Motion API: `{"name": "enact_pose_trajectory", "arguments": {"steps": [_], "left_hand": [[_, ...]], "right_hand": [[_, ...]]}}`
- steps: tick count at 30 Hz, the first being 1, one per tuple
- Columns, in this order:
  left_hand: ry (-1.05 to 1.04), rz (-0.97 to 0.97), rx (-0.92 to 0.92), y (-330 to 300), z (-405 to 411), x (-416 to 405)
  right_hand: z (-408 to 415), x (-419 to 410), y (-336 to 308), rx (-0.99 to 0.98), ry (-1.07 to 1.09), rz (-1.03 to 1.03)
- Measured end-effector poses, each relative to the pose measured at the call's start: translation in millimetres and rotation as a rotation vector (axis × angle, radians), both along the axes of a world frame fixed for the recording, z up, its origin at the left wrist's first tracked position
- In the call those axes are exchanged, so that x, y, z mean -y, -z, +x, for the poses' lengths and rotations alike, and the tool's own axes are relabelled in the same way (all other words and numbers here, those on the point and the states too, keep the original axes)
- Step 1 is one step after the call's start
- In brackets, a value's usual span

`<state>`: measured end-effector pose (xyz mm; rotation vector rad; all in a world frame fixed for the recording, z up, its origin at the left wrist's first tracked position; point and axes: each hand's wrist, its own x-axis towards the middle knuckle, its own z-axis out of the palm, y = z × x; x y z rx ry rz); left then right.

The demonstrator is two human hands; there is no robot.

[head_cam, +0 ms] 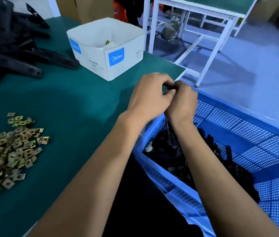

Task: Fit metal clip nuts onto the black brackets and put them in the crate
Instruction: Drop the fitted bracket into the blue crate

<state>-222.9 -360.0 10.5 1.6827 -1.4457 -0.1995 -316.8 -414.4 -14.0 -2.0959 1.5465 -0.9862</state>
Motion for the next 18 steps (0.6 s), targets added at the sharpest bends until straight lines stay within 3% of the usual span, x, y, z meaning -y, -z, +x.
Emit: {"name": "enact_pose_trajectory", "arguments": {"steps": [7, 18], "left_hand": [[-0.370, -0.084, -0.065, -27.6, 105.4, -98.6], [-1.082, -0.055, -0.091, 2.6, 225.1, -333.9]], "right_hand": [[125.4, -73.1, -35.2, -0.037, -0.459, -0.052], [271.3, -251.1, -29.6, -0.205, -1.171, -0.195]]}}
